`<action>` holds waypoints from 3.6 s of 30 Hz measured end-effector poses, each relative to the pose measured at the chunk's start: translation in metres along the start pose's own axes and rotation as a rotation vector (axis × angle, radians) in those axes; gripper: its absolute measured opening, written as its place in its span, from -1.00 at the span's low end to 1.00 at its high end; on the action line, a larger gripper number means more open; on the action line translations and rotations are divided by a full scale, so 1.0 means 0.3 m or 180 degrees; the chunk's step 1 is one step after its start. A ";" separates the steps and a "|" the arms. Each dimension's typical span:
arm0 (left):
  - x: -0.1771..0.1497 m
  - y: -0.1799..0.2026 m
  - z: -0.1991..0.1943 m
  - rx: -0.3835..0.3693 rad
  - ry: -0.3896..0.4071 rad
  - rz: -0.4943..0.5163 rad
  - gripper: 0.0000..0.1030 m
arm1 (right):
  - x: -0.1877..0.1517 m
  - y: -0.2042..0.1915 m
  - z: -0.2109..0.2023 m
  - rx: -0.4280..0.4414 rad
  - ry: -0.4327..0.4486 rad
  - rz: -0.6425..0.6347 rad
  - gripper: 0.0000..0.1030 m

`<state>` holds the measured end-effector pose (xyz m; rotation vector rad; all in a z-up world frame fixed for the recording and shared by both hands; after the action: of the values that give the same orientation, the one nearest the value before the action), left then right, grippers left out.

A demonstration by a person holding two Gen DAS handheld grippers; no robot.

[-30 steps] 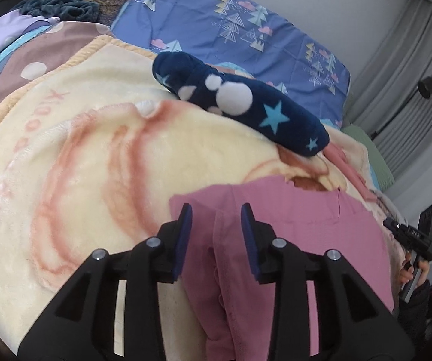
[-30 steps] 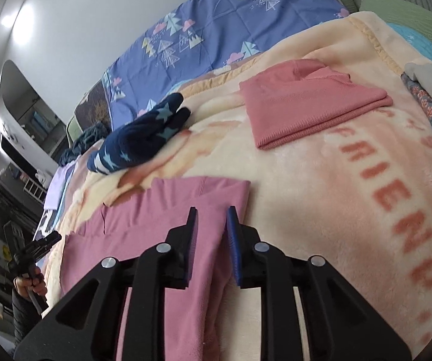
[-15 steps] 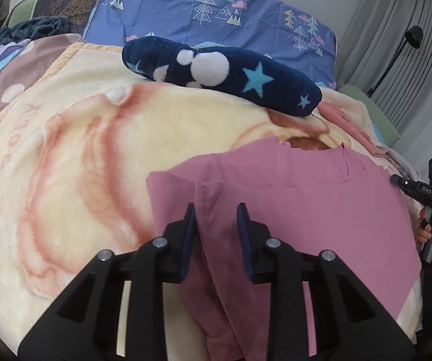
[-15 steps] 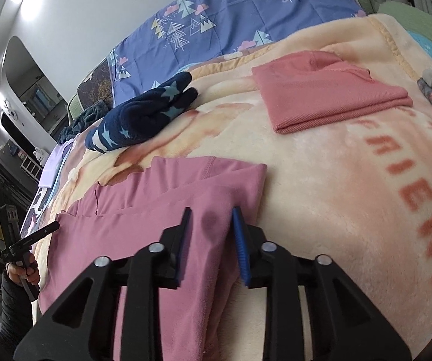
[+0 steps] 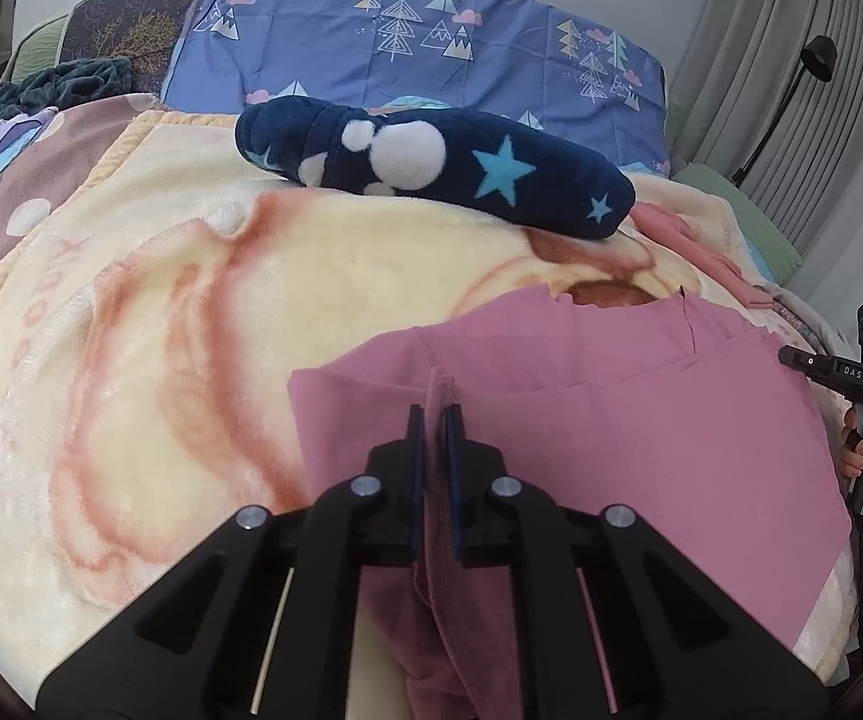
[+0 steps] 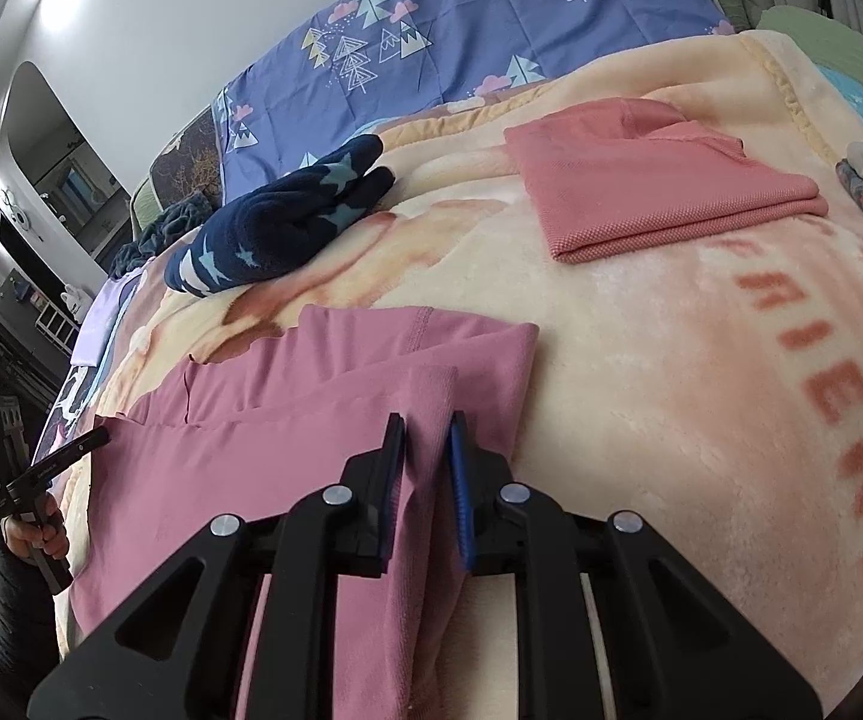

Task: Fold small clothes

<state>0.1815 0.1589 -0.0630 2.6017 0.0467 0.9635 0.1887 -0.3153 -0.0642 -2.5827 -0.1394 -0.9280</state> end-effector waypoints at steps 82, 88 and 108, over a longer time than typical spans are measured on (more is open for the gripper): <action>-0.613 1.254 0.144 -0.0625 -0.0486 0.2248 -0.91 | 0.056 0.255 0.091 0.0861 0.0369 0.0929 -0.91; -0.597 1.229 0.160 -0.0759 -0.0554 0.2130 -0.88 | 0.050 0.232 0.068 0.1057 0.0108 0.0723 -0.03; -0.581 1.191 0.224 -0.1206 -0.0810 0.1867 -0.84 | 0.066 0.270 0.157 0.0600 0.0371 0.0687 -0.88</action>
<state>0.0569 -0.2232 -0.0946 2.3817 -0.9137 0.7064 0.2499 -0.3720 -0.1114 -2.3111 0.0794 -0.9340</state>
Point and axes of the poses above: each gripper's, at about its wrist camera, not at the fingertips, and z roughly the way its jaws point, y to its right, x to its top, the point moved 1 cm from there along z, roughly the way its jaws point, and after that the axes turned 7 degrees about -z, right-handed, at the moved point
